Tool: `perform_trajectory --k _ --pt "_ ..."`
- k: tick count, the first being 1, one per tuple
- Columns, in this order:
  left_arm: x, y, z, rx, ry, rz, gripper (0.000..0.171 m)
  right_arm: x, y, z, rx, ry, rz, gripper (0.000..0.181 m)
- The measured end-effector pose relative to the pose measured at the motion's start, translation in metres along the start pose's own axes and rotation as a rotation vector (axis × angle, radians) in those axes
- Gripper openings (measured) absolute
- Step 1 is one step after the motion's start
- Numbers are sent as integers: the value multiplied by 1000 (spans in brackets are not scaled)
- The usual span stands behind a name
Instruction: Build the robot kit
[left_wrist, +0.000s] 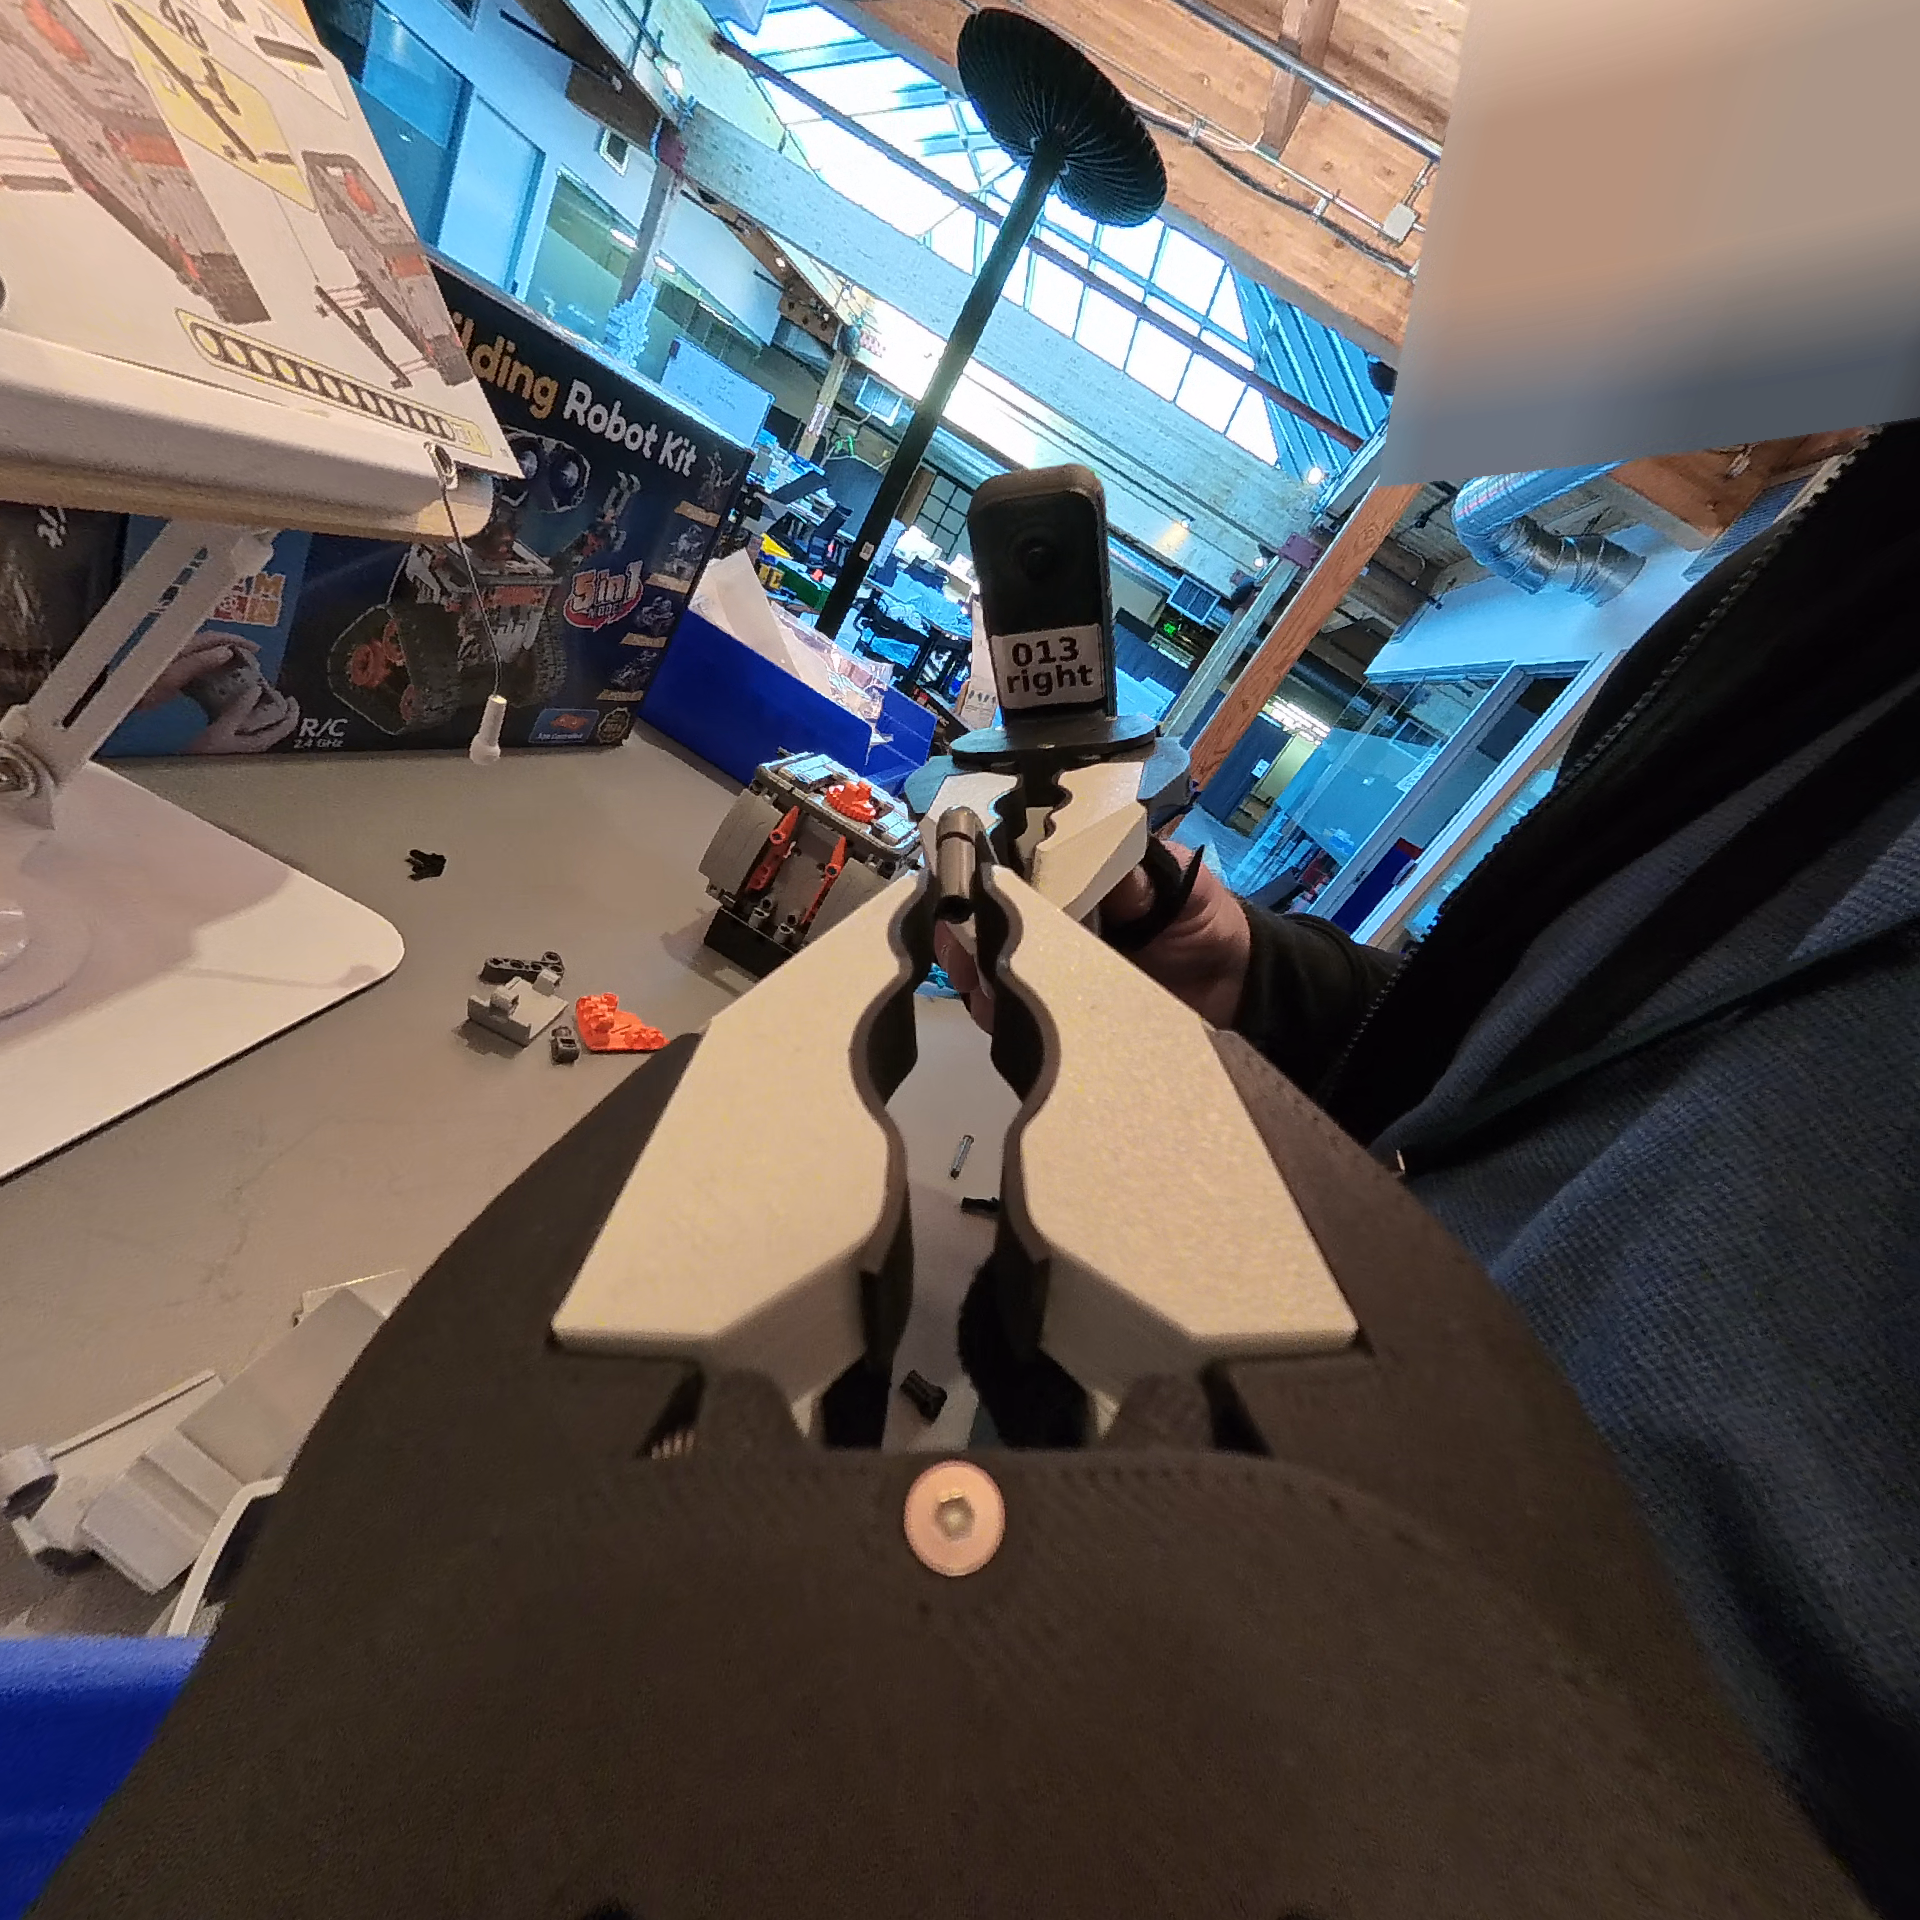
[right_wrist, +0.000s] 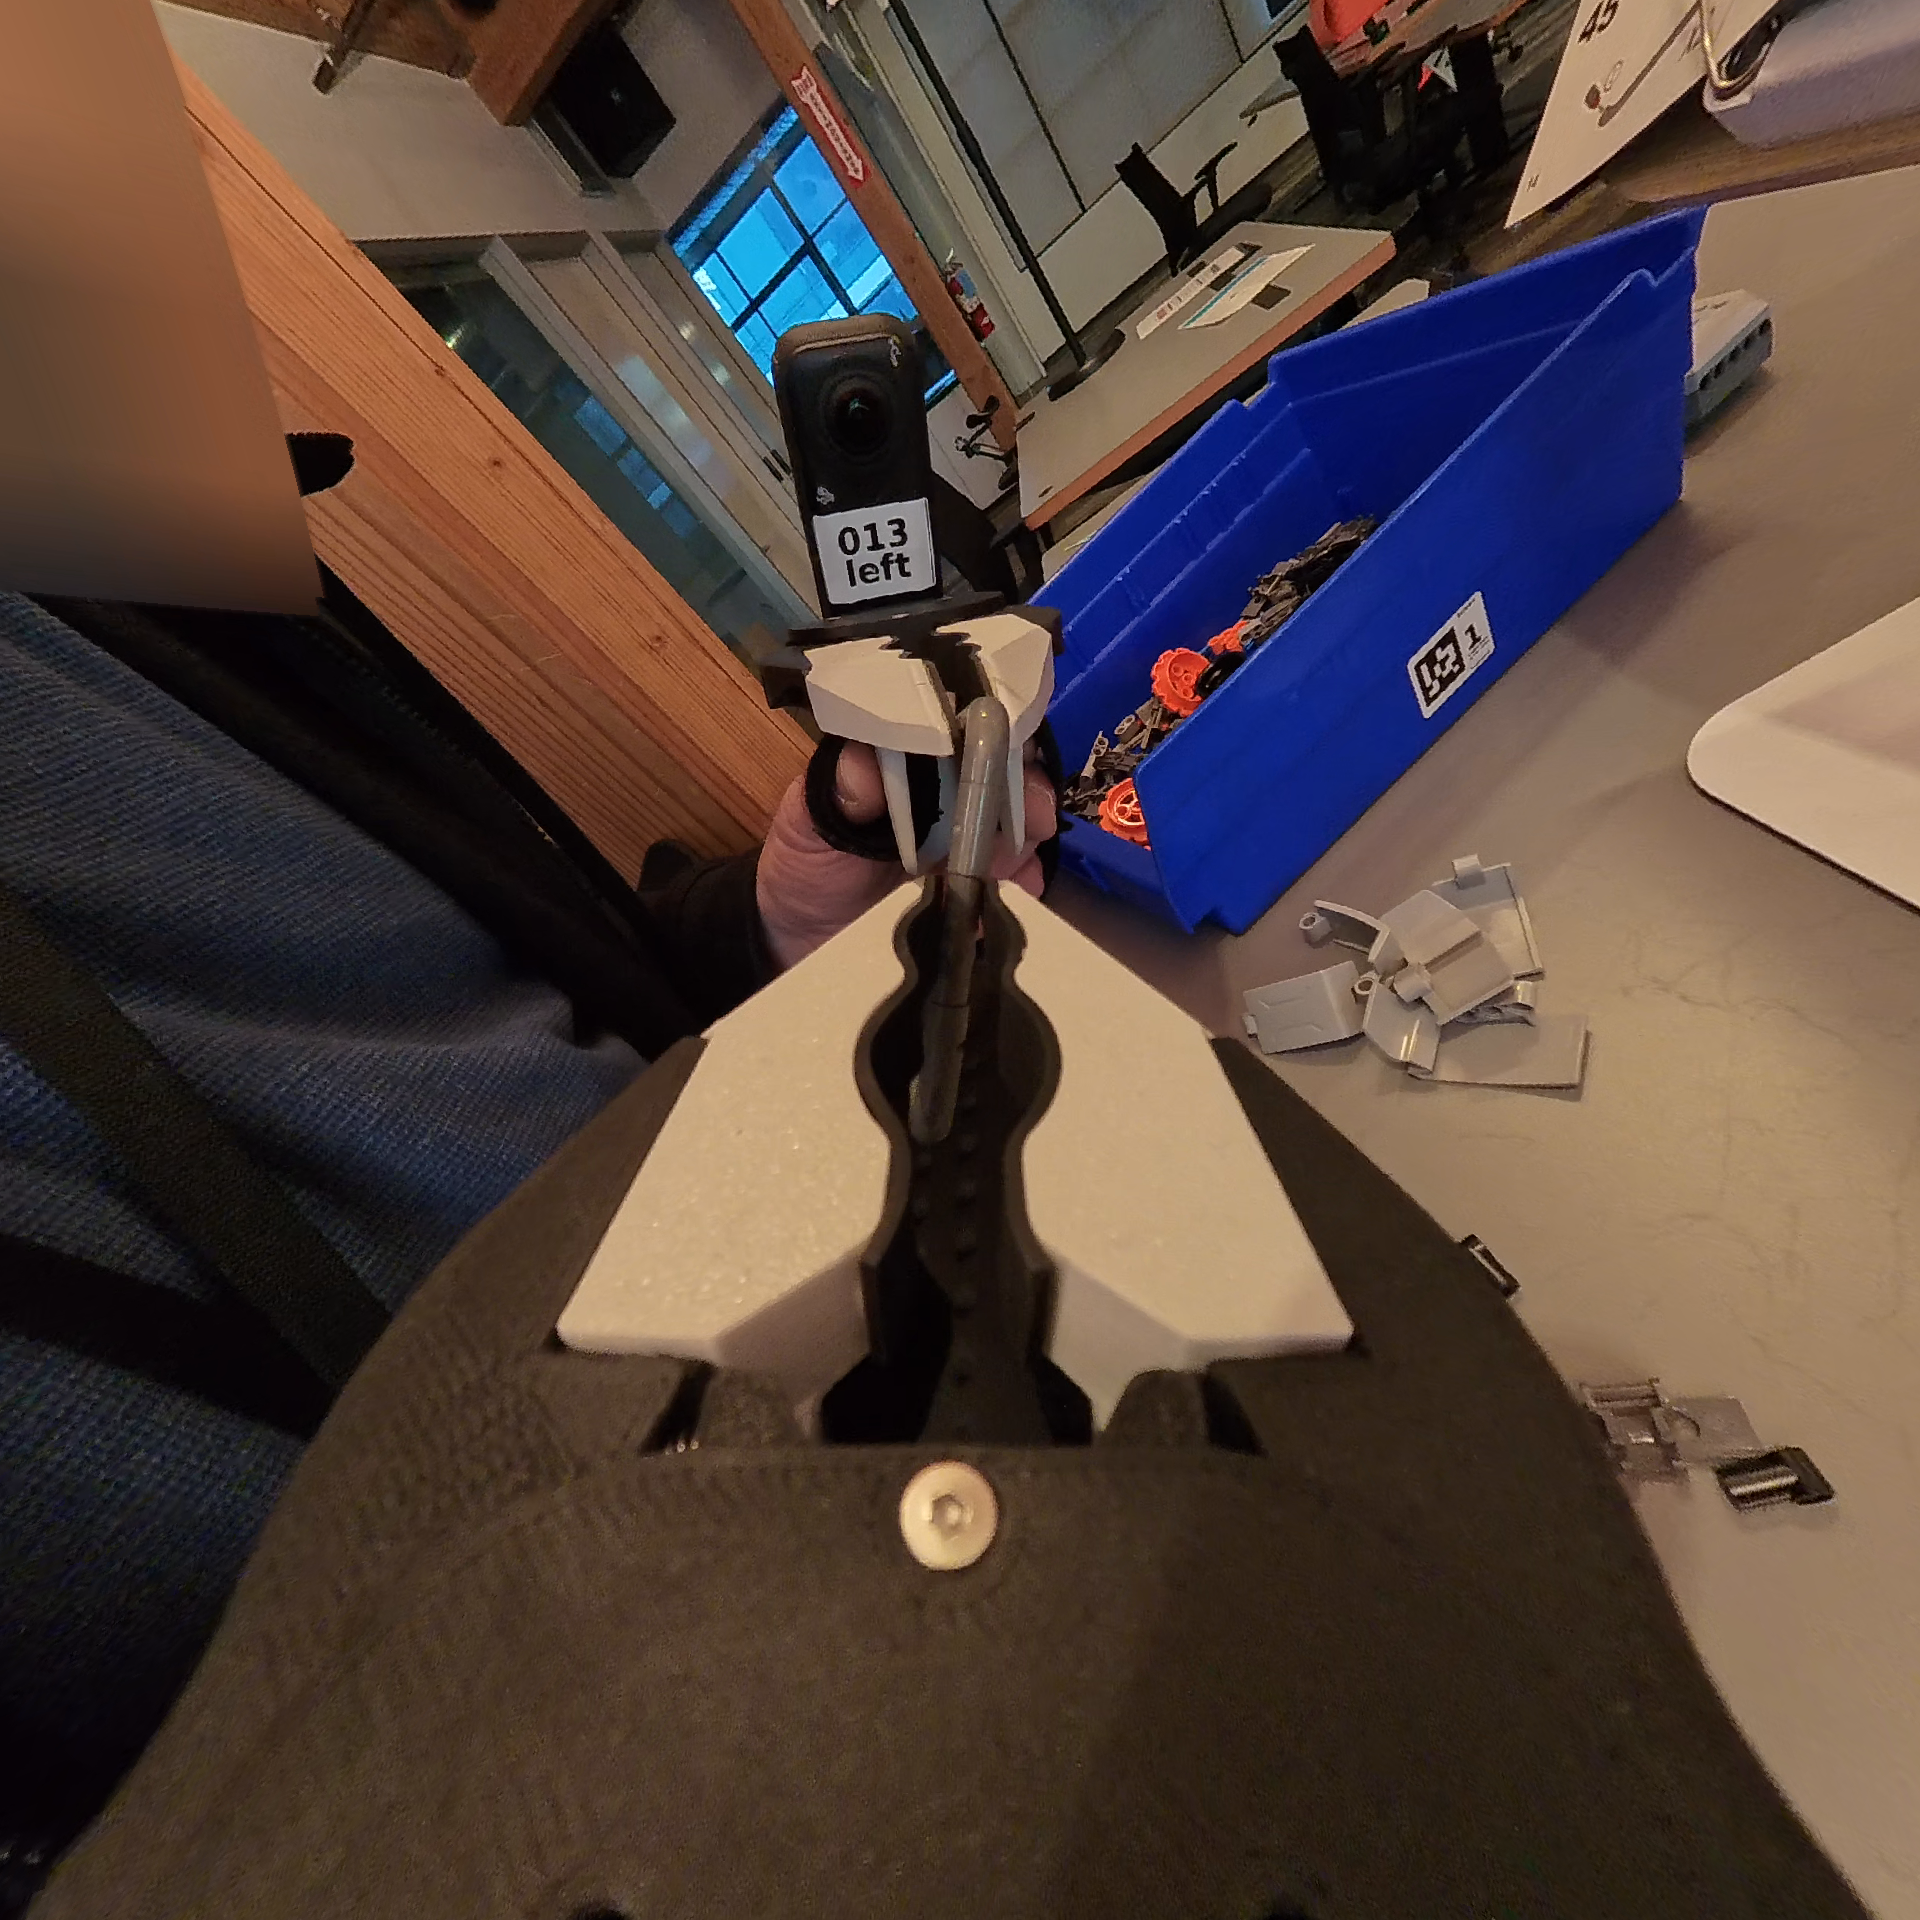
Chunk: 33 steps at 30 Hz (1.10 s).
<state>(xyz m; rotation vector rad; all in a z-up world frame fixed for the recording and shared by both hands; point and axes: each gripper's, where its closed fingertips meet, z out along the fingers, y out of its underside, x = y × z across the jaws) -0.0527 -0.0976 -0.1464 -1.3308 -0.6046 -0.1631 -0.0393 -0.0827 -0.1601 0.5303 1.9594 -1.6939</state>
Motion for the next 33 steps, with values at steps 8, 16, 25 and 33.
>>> perform_trajectory --k 8,16,25,33 --pt "1 -1 -2 7 4 -1 5 -2 -1 1 -3 9 -2 4" --pt "22 13 18 -79 107 15 5 -17 18 -21 15 20 0 4" --pt "39 38 49 -186 213 -11 5 -23 46 -45 83 88 51 3" --pt "45 49 63 -229 245 -32 5 -26 55 -61 128 118 66 3"
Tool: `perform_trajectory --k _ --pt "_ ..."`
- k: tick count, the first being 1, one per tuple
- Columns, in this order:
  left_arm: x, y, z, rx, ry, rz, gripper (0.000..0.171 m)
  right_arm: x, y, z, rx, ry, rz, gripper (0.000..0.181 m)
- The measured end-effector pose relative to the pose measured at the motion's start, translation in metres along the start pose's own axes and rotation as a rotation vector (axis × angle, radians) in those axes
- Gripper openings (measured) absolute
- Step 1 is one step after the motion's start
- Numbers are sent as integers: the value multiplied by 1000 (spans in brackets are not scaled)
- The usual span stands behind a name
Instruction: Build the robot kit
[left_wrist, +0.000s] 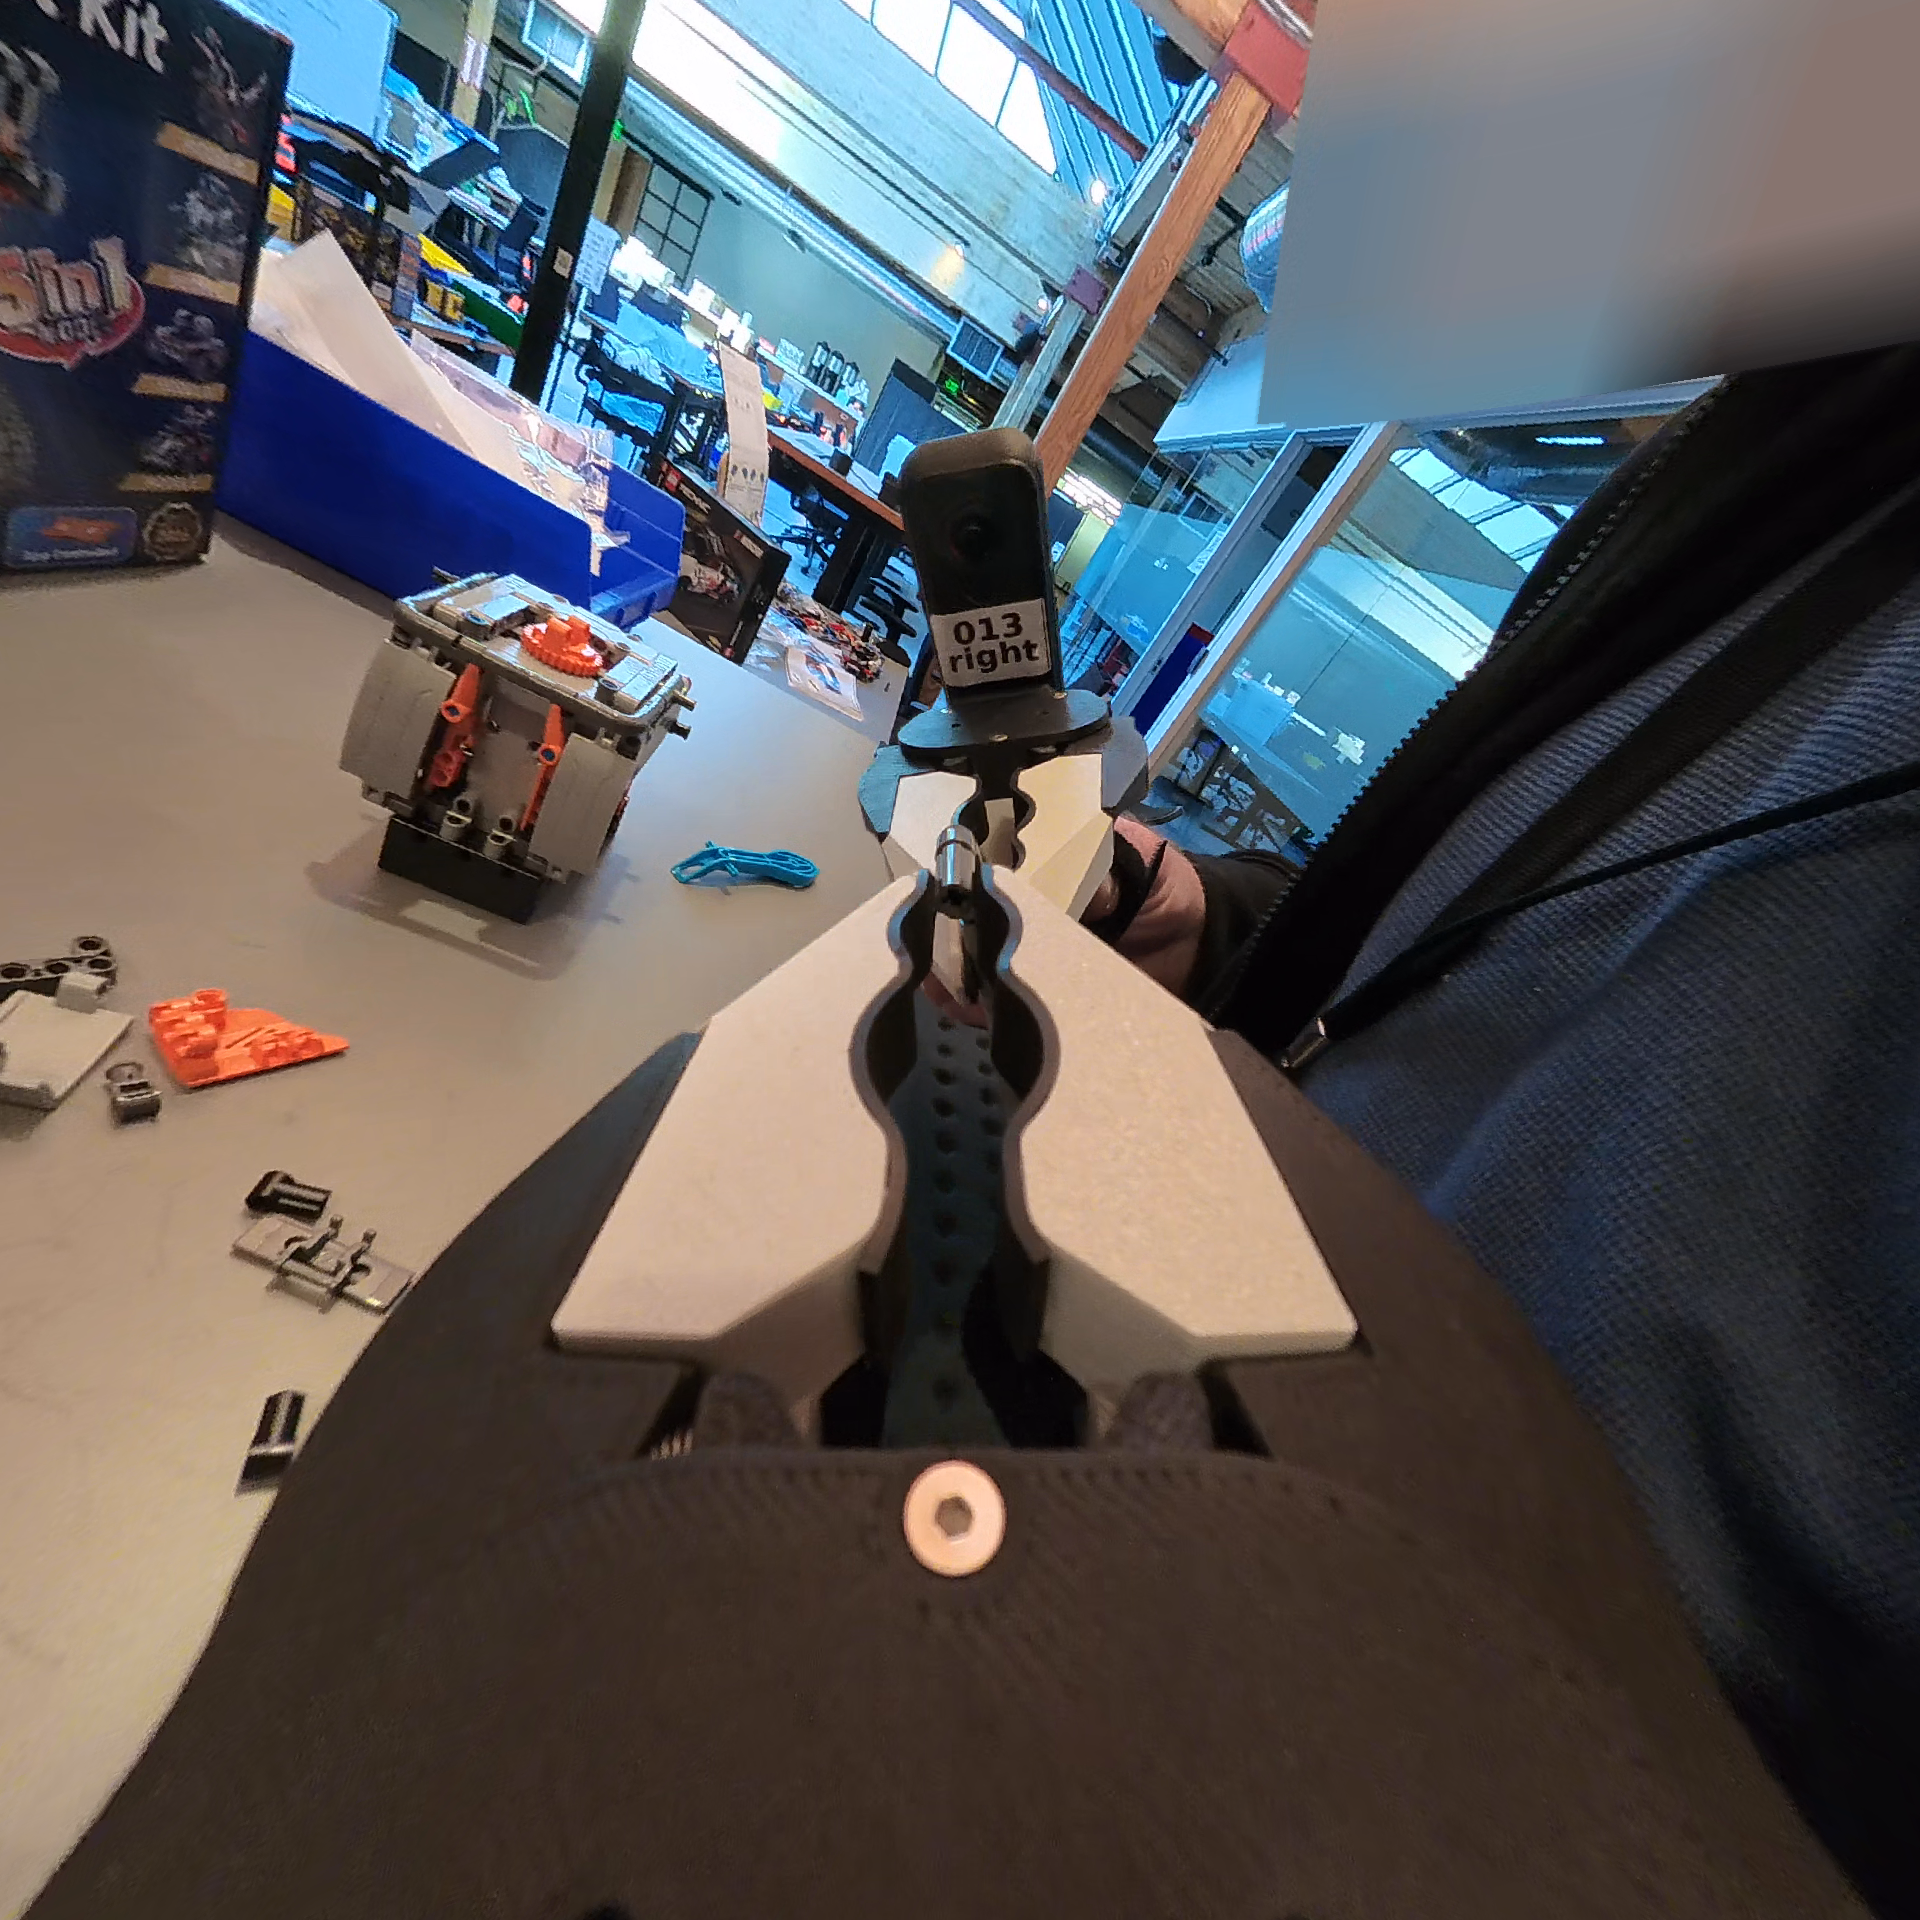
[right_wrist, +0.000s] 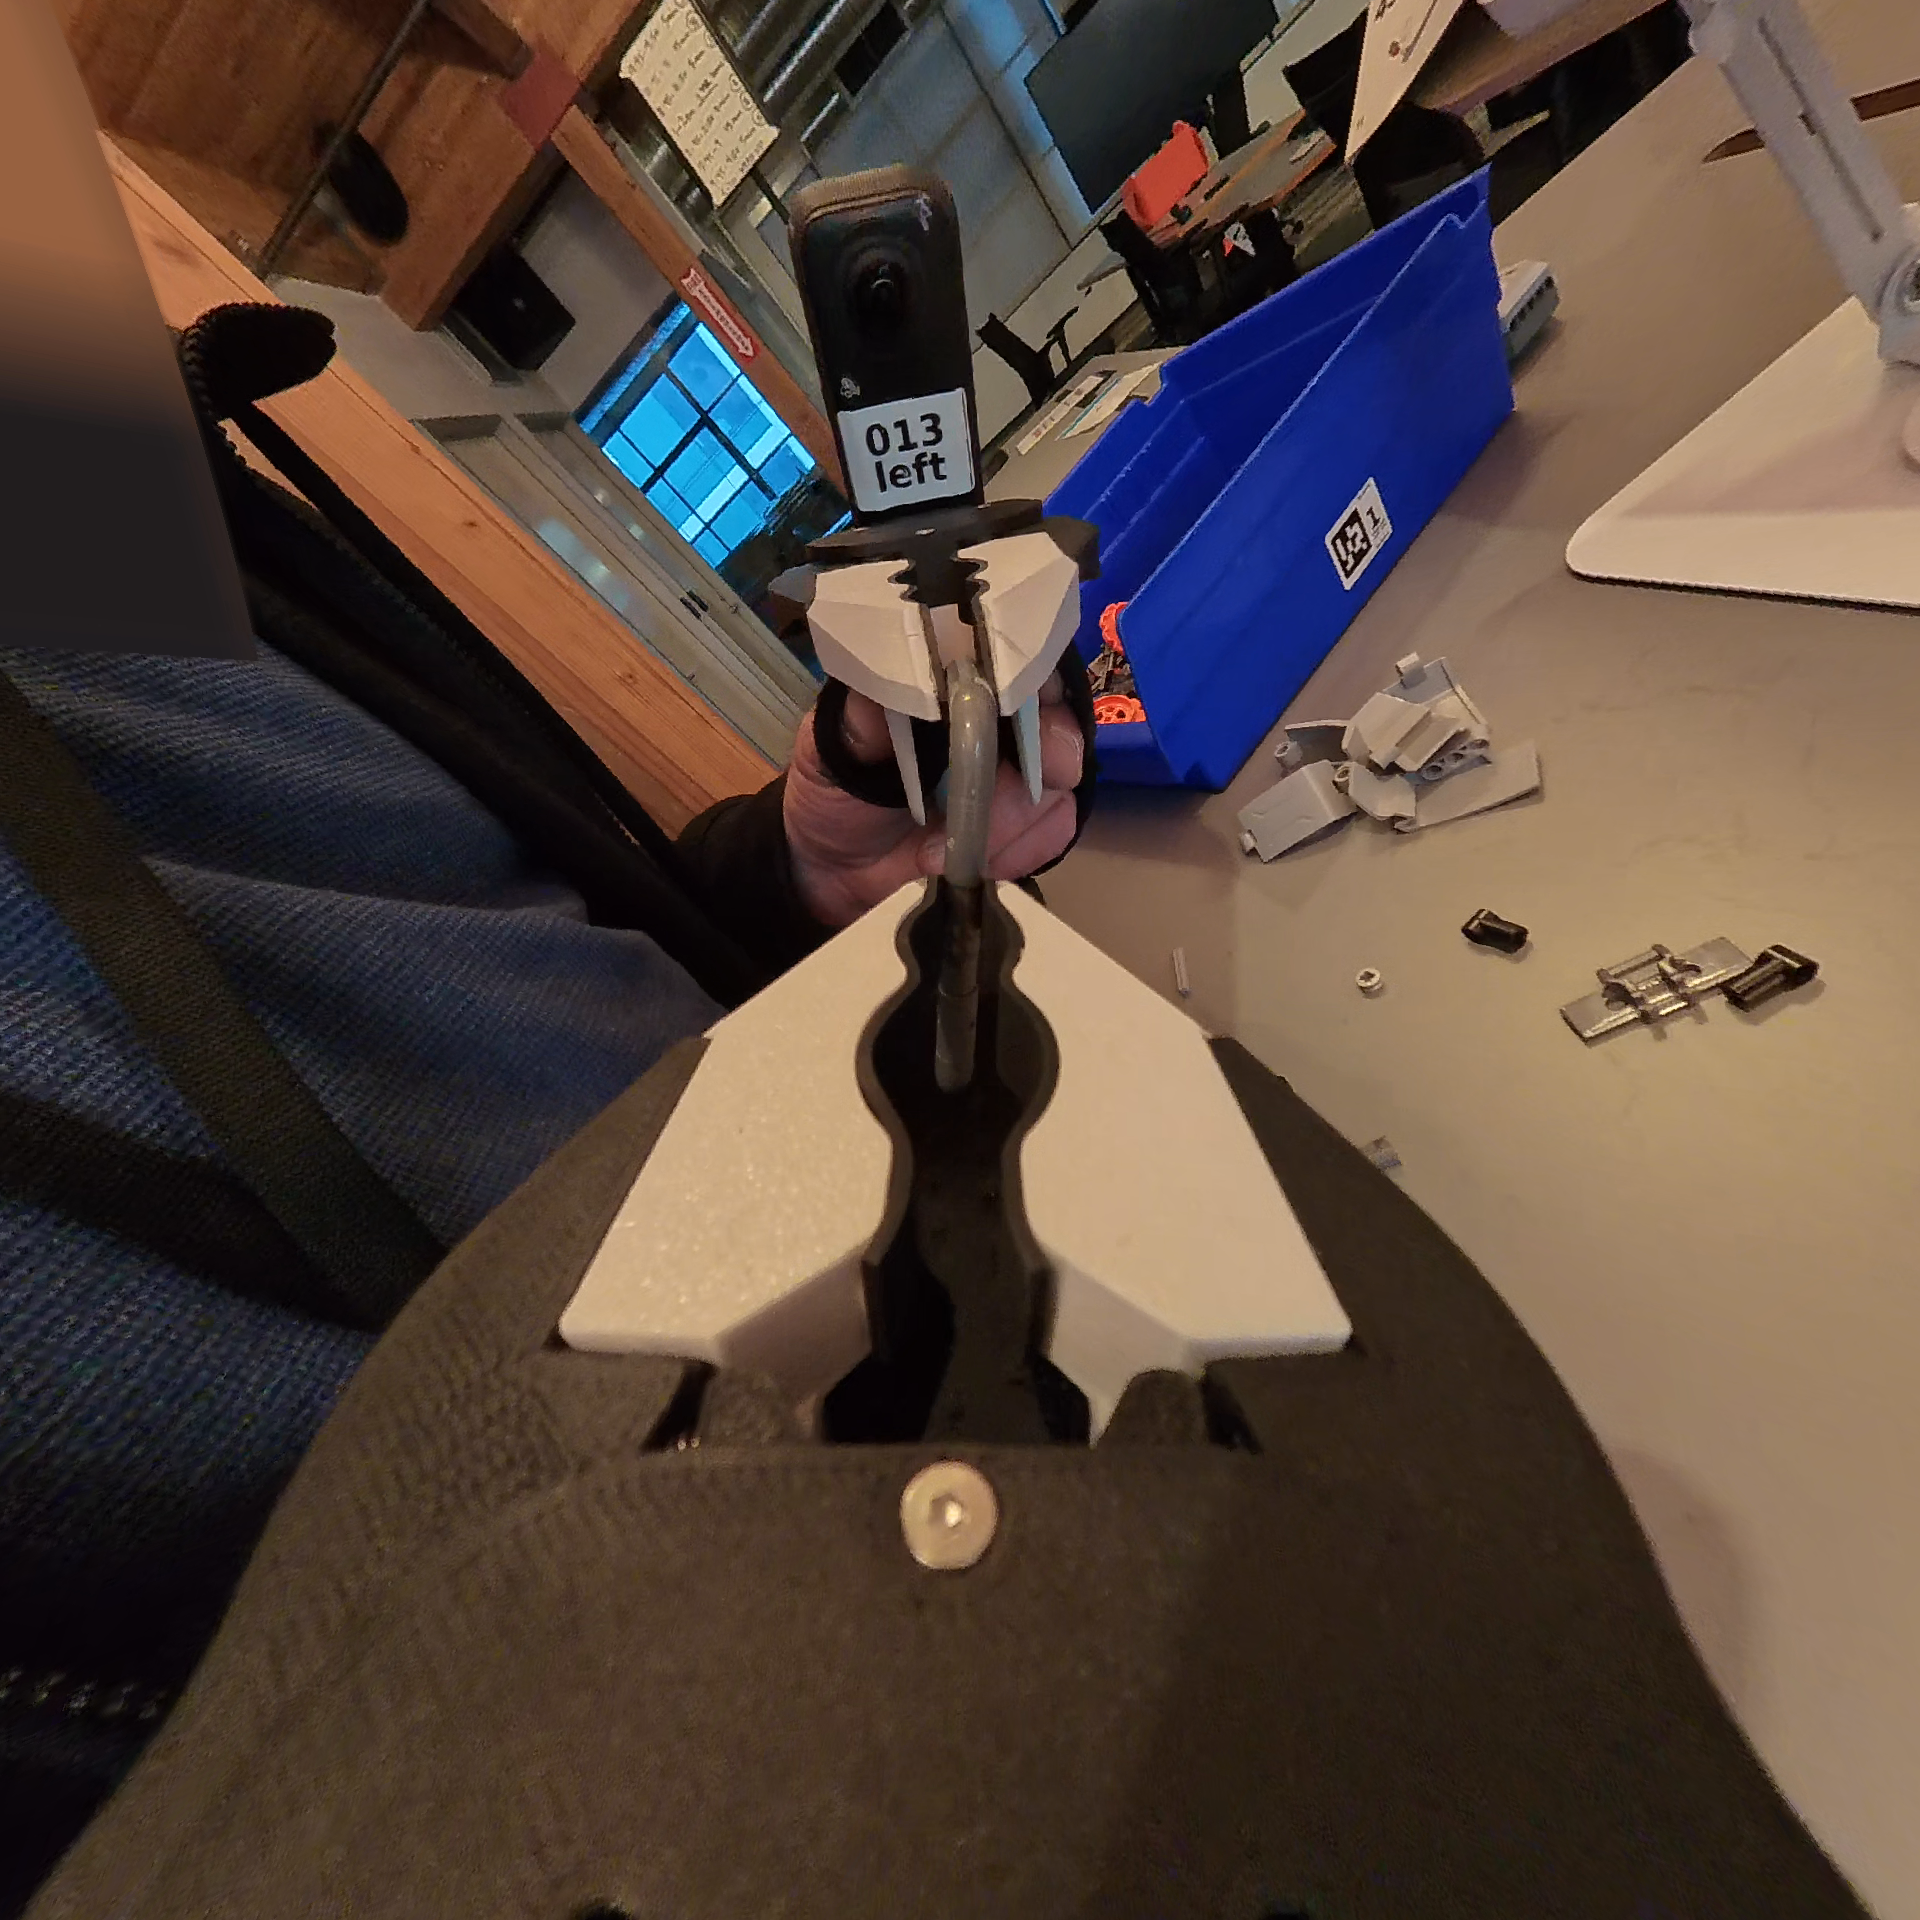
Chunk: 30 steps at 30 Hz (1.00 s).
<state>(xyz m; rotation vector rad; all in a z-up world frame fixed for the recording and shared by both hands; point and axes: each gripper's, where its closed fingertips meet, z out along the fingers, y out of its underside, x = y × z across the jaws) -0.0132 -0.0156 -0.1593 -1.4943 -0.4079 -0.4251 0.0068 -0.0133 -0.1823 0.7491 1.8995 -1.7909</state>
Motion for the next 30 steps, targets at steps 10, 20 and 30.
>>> perform_trajectory --k 10,20,30 --pt "-14 1 10 8 -48 -49 12 6 -4 -14 55 15 45 3" --pt "-20 1 15 -3 -60 -72 16 13 -11 -26 97 28 64 3" --pt "-23 7 9 -16 -88 -73 18 16 -8 -17 58 24 42 3"
